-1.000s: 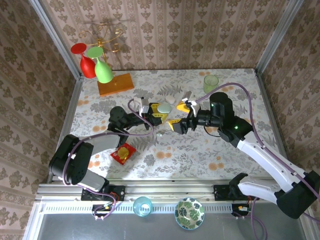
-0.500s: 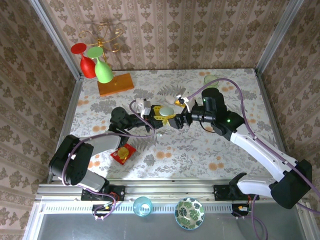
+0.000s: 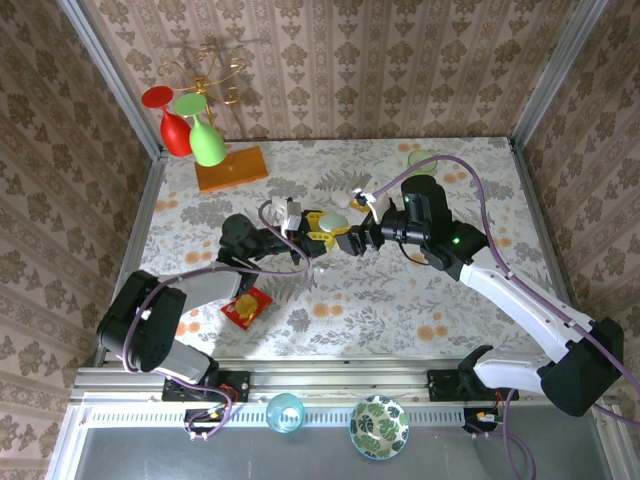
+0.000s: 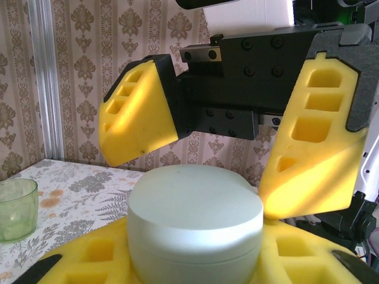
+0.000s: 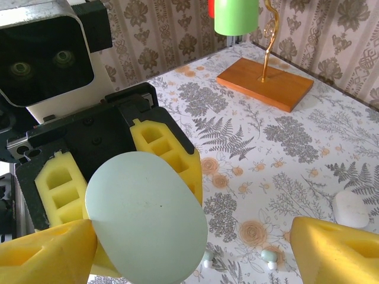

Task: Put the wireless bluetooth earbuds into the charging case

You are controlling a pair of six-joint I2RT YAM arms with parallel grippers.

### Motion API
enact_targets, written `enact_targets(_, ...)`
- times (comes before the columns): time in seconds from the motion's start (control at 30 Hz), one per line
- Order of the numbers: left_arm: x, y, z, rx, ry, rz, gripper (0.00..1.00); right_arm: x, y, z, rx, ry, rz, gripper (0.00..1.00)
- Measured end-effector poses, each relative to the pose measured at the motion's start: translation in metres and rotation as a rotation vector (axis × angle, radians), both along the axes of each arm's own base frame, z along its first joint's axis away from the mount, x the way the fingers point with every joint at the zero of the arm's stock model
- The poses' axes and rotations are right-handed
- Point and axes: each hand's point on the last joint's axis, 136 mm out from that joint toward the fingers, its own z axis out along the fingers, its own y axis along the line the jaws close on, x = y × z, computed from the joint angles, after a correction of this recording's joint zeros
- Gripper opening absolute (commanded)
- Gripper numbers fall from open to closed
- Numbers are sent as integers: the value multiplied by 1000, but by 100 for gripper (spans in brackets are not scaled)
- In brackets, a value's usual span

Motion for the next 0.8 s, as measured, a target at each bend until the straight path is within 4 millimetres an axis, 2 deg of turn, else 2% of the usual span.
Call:
enact_targets(0.43, 0, 0, -1, 5, 5, -4, 20, 9, -5, 19, 24, -36, -33, 85)
enact_targets(0.6, -4, -1, -1, 5, -4, -22, 21, 19, -11, 28, 24, -60, -76, 85)
enact_targets(0.8, -7, -1, -1, 5, -7, -32, 20, 22, -11, 30, 26, -65, -81, 85)
